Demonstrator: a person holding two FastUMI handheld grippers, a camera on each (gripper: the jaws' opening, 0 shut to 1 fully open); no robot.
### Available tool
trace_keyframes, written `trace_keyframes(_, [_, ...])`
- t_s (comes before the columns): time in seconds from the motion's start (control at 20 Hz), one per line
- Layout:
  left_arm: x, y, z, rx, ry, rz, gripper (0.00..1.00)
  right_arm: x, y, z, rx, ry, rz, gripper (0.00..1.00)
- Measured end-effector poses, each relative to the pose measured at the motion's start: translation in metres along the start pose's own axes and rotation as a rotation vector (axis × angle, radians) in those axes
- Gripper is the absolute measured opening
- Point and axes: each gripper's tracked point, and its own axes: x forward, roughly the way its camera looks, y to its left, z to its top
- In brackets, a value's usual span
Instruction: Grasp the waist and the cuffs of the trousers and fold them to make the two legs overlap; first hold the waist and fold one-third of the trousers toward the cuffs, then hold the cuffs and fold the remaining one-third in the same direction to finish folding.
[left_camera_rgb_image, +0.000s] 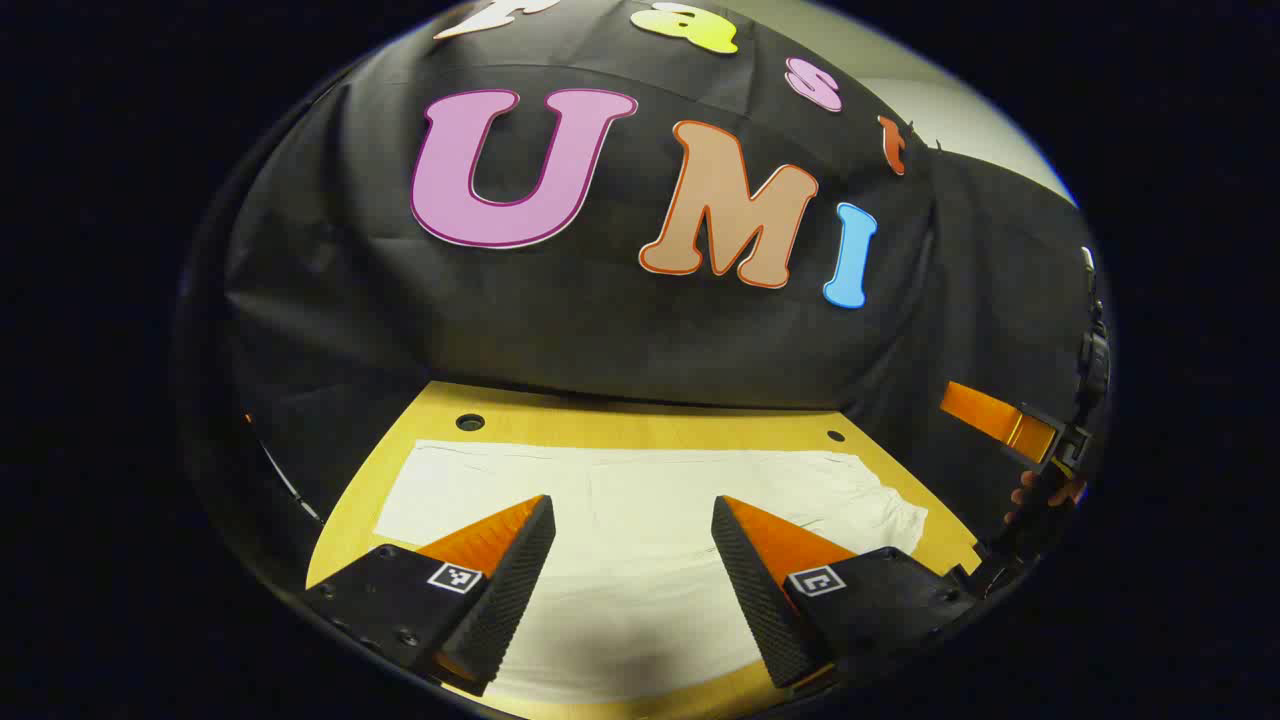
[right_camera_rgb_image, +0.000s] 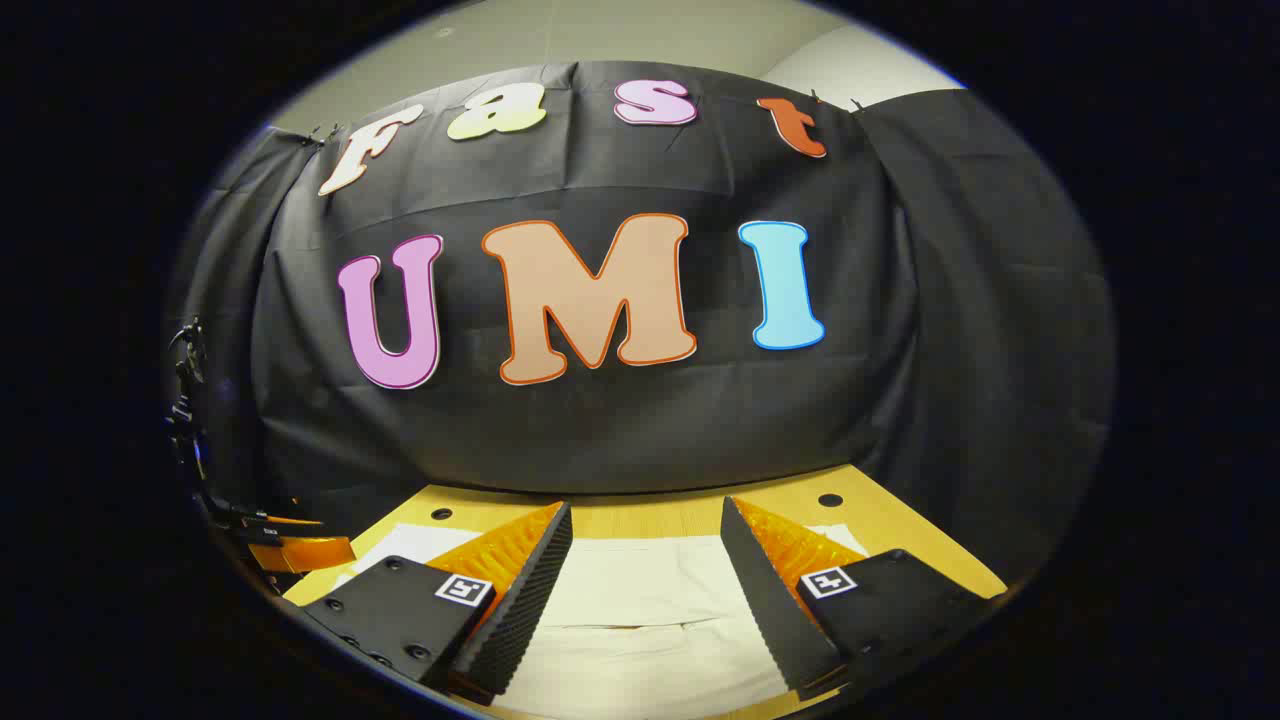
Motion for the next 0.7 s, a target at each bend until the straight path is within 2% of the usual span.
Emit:
trace_keyframes(0.05, [0.002, 0.0, -0.001, -0.007, 0.003, 0.001, 0.92, 0.008, -0.002, -0.002, -0.007, 0.007, 0.0, 0.92])
trace_keyframes(0.15, [0.003, -0.005, -0.007, -0.027, 0.02, -0.015, 0.95, 0.009, -0.003, -0.004, -0.013, 0.015, -0.003, 0.92])
trace_keyframes(0.2, [0.003, -0.007, -0.008, -0.035, 0.026, -0.018, 0.95, 0.008, -0.004, -0.007, -0.012, 0.021, -0.004, 0.96])
trace_keyframes(0.3, [0.002, -0.009, -0.01, -0.043, 0.026, -0.017, 0.95, 0.007, -0.005, -0.007, -0.009, 0.029, -0.007, 0.96])
trace_keyframes(0.35, [0.001, -0.008, -0.011, -0.043, 0.026, -0.019, 0.95, 0.007, -0.004, -0.006, -0.006, 0.032, -0.002, 0.92])
trace_keyframes(0.4, [-0.001, -0.008, -0.011, -0.04, 0.027, -0.017, 0.95, 0.007, -0.005, -0.007, -0.003, 0.031, 0.003, 0.96])
trace_keyframes(0.45, [0.0, -0.006, -0.014, -0.038, 0.029, -0.014, 0.95, 0.007, -0.006, -0.007, 0.001, 0.035, 0.006, 0.96])
trace_keyframes(0.5, [-0.001, -0.005, -0.015, -0.037, 0.032, -0.008, 0.95, 0.005, -0.005, -0.009, 0.002, 0.037, 0.009, 0.92])
trace_keyframes(0.55, [0.0, -0.006, -0.014, -0.041, 0.03, -0.005, 0.95, 0.005, -0.007, -0.009, -0.001, 0.036, 0.005, 0.96])
trace_keyframes(0.6, [0.0, -0.007, -0.014, -0.046, 0.033, -0.005, 0.95, 0.004, -0.007, -0.009, -0.002, 0.037, 0.003, 0.92])
trace_keyframes(0.65, [-0.001, -0.006, -0.018, -0.045, 0.041, -0.002, 0.94, 0.003, -0.006, -0.01, 0.0, 0.039, 0.006, 0.96])
trace_keyframes(0.7, [-0.001, -0.006, -0.02, -0.04, 0.047, 0.001, 0.94, 0.003, -0.007, -0.009, 0.001, 0.039, 0.007, 0.96])
